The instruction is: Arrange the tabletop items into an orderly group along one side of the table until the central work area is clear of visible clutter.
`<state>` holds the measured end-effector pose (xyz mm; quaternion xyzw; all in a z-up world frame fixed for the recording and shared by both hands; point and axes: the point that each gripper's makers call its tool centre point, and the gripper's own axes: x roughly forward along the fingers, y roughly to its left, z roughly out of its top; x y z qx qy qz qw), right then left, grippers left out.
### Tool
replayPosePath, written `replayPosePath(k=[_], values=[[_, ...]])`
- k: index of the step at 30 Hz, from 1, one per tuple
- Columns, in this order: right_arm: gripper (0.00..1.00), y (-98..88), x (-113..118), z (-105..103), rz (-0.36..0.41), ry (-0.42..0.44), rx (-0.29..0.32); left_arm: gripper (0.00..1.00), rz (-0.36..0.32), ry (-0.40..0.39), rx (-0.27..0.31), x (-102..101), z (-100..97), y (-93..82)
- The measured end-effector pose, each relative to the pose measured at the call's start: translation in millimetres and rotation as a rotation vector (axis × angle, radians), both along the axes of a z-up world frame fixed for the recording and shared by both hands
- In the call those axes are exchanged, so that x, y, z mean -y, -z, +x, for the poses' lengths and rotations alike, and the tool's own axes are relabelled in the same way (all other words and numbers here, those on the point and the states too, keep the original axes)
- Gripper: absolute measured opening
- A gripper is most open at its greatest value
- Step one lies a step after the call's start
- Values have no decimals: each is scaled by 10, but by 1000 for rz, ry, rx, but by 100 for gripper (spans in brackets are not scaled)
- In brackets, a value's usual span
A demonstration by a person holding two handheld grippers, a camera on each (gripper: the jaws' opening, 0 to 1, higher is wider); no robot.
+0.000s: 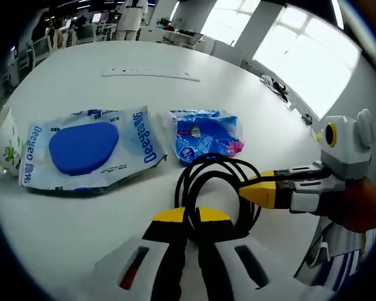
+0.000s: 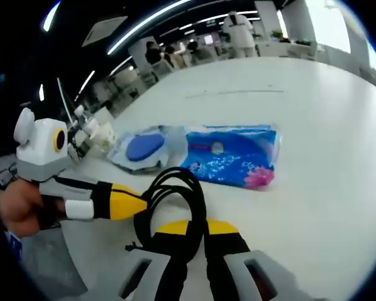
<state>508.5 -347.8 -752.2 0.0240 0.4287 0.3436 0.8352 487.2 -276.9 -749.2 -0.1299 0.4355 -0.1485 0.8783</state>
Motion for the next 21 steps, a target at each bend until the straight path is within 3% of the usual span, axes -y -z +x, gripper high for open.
replayPosePath(k=[9, 21], values=[[6, 35, -178, 1, -19, -58, 1, 1, 5, -42, -20, -159, -48, 22], [8, 89, -78, -29, -65, -75, -21, 5, 44, 37, -14, -230, -108, 46]])
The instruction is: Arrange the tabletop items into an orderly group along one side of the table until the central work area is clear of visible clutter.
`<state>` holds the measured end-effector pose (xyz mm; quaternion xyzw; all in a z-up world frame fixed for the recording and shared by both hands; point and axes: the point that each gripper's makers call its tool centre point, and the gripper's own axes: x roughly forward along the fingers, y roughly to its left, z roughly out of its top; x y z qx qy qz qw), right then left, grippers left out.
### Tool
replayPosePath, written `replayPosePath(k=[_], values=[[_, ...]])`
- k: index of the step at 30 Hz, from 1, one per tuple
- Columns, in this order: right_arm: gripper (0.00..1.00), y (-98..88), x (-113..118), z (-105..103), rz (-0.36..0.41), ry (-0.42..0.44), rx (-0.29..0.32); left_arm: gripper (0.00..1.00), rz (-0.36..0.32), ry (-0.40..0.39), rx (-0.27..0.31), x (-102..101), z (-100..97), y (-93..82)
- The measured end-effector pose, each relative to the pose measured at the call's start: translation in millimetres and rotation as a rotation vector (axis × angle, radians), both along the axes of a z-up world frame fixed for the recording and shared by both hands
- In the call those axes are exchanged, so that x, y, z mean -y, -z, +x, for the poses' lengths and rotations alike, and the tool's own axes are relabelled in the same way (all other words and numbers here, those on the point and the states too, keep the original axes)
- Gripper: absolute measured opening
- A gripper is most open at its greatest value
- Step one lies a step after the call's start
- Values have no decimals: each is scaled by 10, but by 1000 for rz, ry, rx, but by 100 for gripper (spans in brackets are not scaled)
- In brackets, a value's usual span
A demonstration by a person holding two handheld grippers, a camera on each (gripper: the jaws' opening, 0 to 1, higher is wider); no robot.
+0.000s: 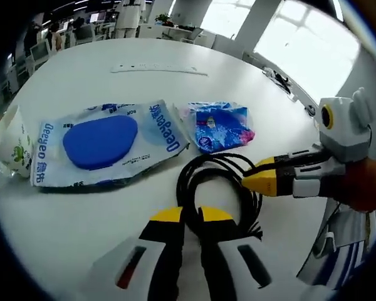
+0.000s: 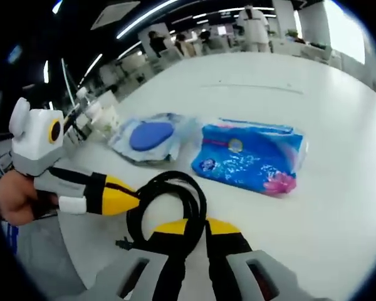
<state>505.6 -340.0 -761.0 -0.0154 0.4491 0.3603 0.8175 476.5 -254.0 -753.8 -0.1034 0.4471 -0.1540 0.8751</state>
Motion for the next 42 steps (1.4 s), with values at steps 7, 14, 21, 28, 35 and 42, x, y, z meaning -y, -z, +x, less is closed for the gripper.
replayPosePath(k=[7, 14, 21, 28, 35, 42], values=[[14, -89, 167, -36, 1, -5, 38, 8, -6, -11, 49, -242, -85, -158], [18, -262, 283, -131, 28, -4, 83, 12, -13, -30, 104, -554, -236, -373], [32, -560, 400, -259, 93, -1, 151, 18, -15, -108, 211, -1157, -434, -798], [48, -952, 480, -464, 124, -36, 245, 28, 34, -178, 305, -1810, -854, -1212], [55, -1214, 470, -619, 184, -13, 274, 39, 67, -203, 337, -2101, -1270, -1391], [57, -1334, 420, -724, 205, -3, 287, 45, 69, -227, 366, -2223, -1527, -1495]])
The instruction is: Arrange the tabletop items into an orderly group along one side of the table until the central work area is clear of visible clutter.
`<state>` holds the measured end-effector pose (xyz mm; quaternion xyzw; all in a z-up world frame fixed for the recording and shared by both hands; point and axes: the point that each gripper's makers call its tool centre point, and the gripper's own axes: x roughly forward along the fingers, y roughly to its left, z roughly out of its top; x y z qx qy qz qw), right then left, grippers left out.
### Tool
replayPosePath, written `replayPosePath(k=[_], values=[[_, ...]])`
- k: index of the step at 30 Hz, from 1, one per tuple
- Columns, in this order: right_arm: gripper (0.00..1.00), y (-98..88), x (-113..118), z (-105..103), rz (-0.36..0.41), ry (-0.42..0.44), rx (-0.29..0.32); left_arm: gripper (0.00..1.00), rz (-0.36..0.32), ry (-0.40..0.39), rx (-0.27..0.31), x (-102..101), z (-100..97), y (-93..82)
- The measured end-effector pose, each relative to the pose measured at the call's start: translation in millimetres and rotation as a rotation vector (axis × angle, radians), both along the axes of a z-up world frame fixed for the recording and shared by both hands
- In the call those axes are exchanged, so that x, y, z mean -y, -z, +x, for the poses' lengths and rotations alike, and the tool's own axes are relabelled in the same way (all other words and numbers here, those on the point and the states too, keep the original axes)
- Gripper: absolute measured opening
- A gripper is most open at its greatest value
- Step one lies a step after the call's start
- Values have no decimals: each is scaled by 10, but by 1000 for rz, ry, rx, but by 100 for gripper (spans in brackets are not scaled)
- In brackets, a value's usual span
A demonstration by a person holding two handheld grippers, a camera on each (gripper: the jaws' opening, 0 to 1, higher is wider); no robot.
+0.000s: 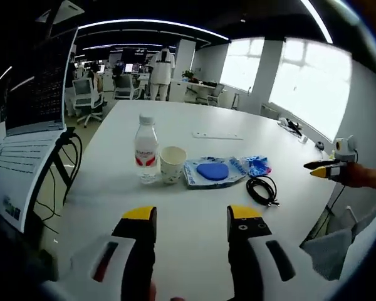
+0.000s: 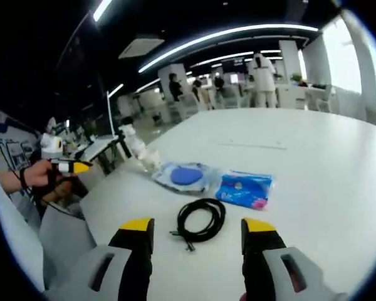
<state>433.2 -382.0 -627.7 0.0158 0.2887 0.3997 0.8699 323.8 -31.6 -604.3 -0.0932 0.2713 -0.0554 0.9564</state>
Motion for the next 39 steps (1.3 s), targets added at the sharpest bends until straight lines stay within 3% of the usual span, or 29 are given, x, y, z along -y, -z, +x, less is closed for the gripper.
replayPosePath(k=[8, 18, 26, 39], values=[[58, -28, -35, -114, -9, -11, -11, 47, -22, -50, 36, -156, -58, -73], [59, -71, -41, -151, -7, -4, -15, 48, -54, -67, 67, -142, -4, -108], [59, -54, -15, -137, -3, 20, -23, 48, -55, -43, 57, -43, -37, -86], [58, -39, 52, -144, -4, 35, -33, 48, -54, -42, 61, -56, -59, -91]])
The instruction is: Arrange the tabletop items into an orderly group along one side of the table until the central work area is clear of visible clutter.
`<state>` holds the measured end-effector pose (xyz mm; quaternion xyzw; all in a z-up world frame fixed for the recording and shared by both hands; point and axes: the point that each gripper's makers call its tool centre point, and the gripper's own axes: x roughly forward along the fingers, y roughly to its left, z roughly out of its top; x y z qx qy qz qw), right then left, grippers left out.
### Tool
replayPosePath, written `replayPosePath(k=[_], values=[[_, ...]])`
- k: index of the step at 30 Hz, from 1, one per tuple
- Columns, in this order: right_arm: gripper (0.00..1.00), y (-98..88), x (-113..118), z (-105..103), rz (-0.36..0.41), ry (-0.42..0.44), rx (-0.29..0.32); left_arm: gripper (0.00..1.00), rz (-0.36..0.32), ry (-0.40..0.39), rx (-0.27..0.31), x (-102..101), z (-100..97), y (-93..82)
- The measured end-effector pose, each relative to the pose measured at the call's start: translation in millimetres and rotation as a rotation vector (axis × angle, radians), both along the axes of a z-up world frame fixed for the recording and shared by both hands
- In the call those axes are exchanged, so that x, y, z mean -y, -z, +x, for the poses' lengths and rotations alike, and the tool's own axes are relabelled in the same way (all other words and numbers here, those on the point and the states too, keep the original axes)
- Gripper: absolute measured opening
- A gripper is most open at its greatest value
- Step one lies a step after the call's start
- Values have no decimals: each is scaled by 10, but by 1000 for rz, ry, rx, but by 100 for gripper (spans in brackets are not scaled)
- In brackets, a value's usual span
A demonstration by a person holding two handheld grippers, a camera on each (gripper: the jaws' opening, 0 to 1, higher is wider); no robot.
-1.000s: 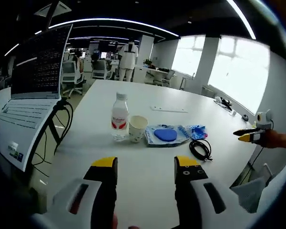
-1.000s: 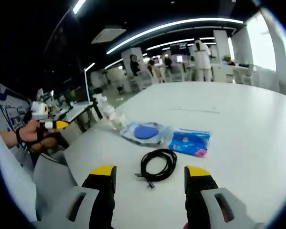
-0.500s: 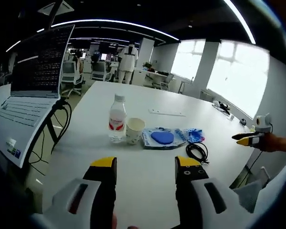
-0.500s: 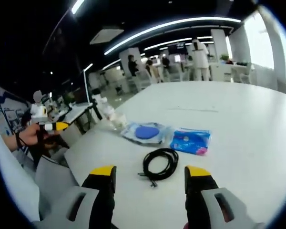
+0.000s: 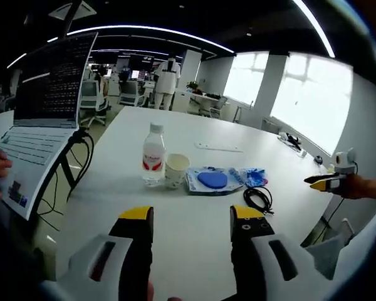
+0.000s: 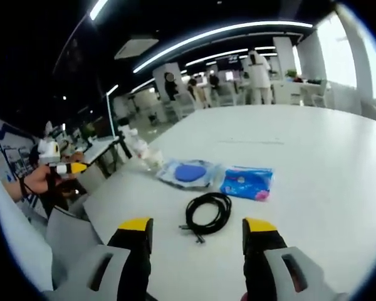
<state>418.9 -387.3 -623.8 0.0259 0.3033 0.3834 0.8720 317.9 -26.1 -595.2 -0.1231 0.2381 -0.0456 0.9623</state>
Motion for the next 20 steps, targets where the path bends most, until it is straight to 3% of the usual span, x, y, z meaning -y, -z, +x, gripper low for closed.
replayPosePath(k=[20], values=[[58, 48, 27, 2, 9, 15, -20, 48, -6, 4, -10, 7, 0, 9]])
